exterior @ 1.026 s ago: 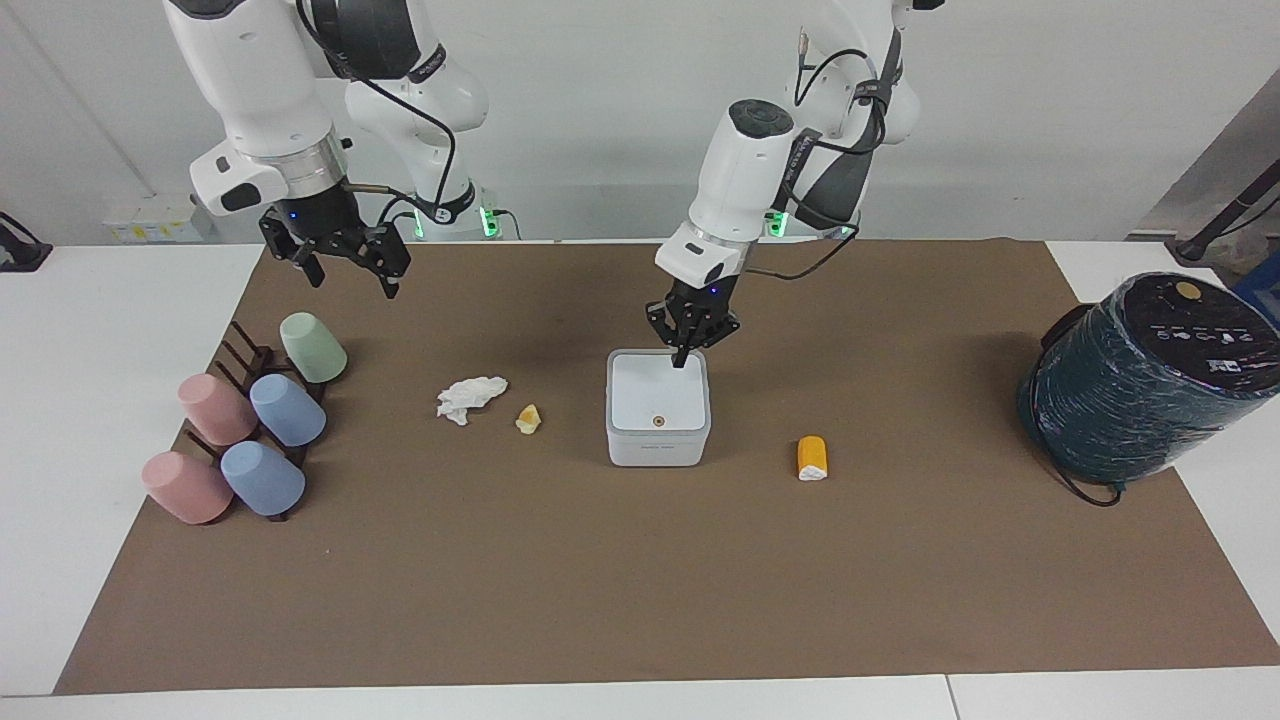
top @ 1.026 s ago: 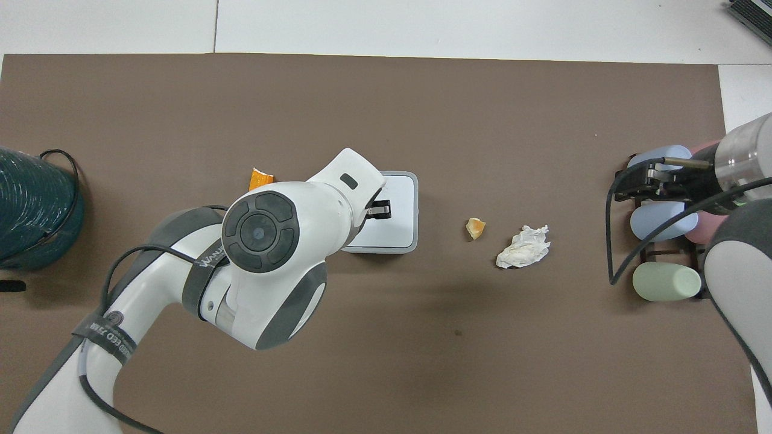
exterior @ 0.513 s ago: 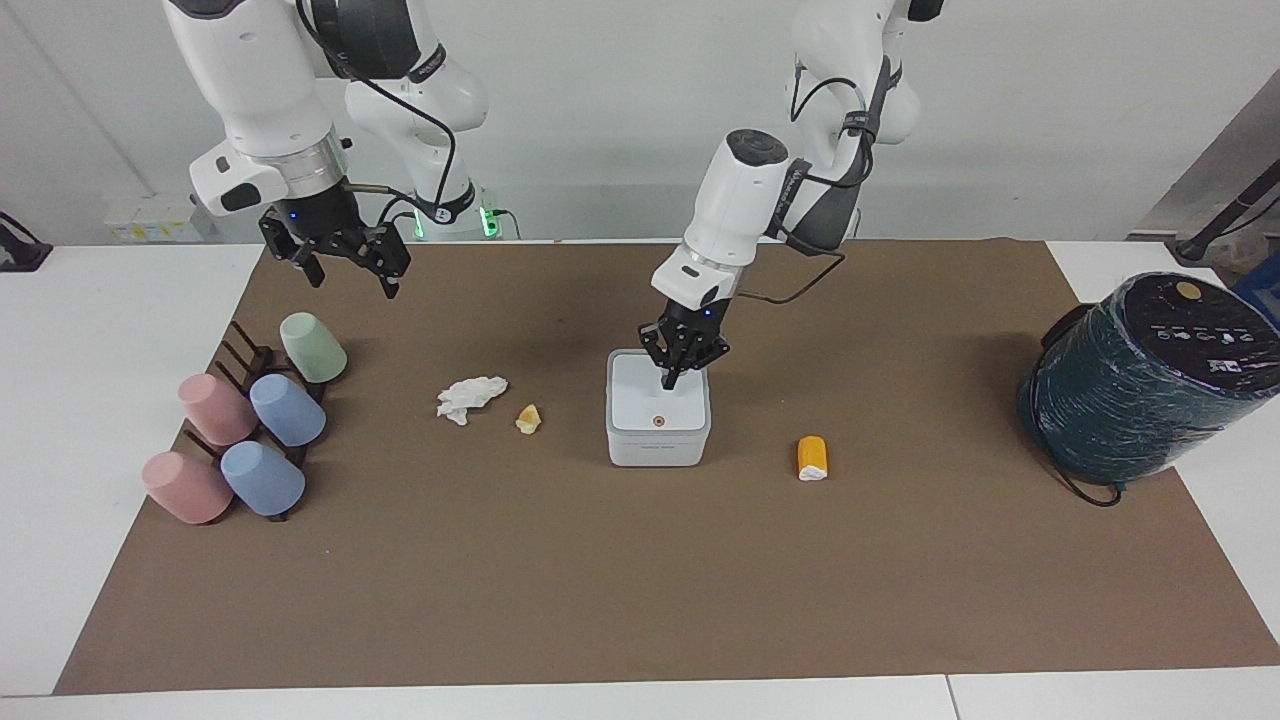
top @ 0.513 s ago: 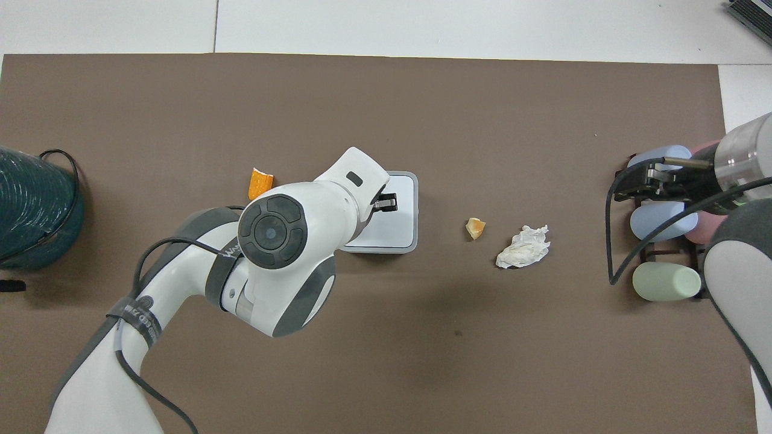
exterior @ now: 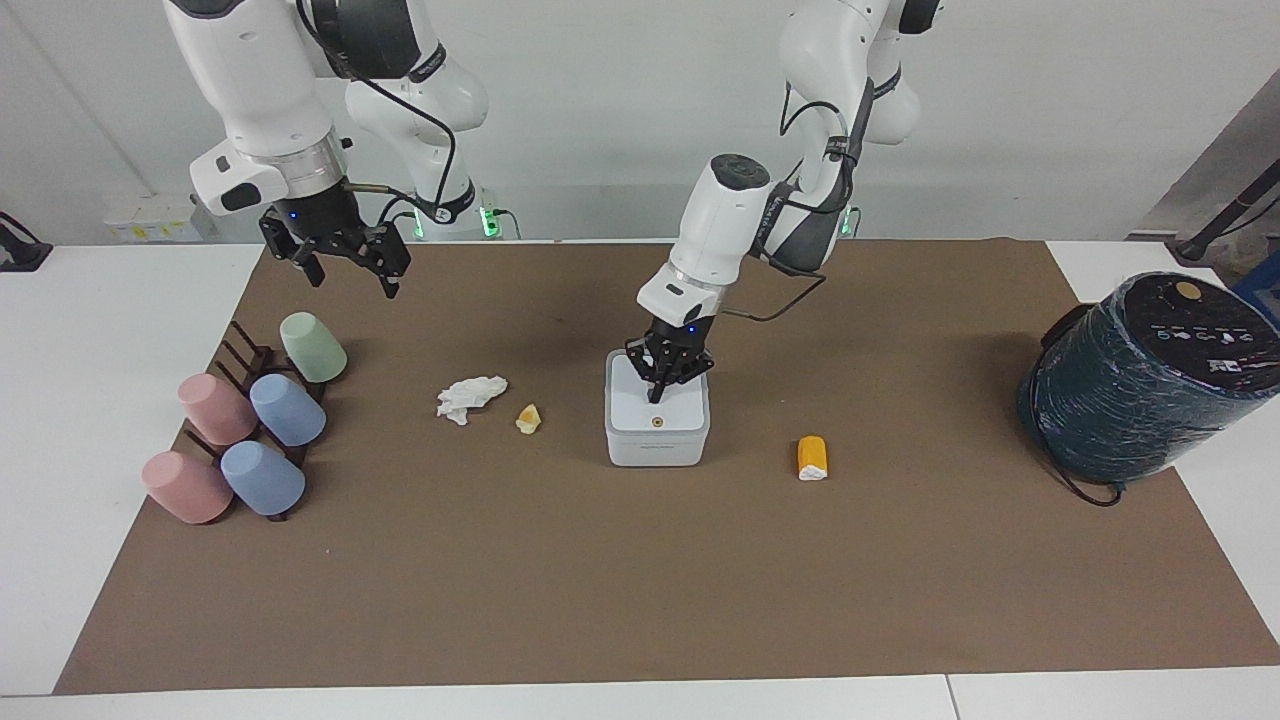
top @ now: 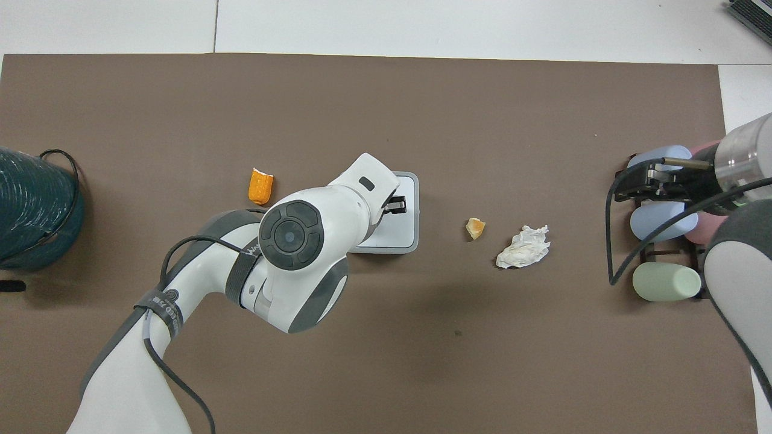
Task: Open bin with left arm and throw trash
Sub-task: 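Grasp the bin lid edge with the left gripper and lift it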
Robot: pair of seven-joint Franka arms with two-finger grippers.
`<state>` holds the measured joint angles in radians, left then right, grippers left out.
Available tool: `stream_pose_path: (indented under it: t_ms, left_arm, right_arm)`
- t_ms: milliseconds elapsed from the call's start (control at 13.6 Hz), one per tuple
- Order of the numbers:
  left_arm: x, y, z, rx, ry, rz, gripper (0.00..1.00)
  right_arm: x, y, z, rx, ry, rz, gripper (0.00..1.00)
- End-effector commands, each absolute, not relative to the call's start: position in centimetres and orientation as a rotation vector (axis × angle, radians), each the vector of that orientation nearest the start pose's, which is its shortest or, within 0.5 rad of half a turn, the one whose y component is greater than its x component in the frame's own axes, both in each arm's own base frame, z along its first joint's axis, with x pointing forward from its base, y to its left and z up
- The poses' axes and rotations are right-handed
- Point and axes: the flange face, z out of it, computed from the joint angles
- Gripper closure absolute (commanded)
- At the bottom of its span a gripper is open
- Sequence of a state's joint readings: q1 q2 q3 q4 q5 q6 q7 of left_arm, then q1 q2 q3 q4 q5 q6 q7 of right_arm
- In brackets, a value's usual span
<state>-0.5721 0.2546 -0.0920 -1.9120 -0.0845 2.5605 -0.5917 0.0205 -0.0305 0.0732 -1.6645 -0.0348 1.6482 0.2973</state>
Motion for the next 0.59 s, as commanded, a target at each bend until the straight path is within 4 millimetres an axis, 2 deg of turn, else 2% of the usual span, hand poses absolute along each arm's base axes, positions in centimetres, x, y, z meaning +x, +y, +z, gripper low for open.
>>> stream_pose_path:
  t_ms: [0, 147, 293, 366, 513]
  left_arm:
    - [51.6, -40.5, 39.8, -3.400, -0.001, -0.374, 1.00]
    - [52.9, -40.1, 43.3, -3.375, -0.009, -0.280, 1.00]
    - [54.8, -37.9, 46.9, -3.340, -0.055, -0.199, 1.00]
    - [55.6, -36.6, 48.1, -3.331, -0.073, -0.185, 1.00]
    - [56.8, -34.4, 48.8, -3.321, -0.125, -0.179, 1.00]
  right_arm:
    - [54.5, 4.3, 60.5, -3.148, 0.298, -0.030, 0.00]
    - [54.5, 4.4, 60.5, -3.148, 0.296, -0.028, 0.00]
    - [54.6, 4.4, 60.5, -3.148, 0.291, -0.035, 0.00]
    - [54.5, 4.8, 60.4, -3.147, 0.303, -0.033, 0.00]
    - [54.3, 5.2, 59.4, -3.143, 0.291, -0.080, 0.00]
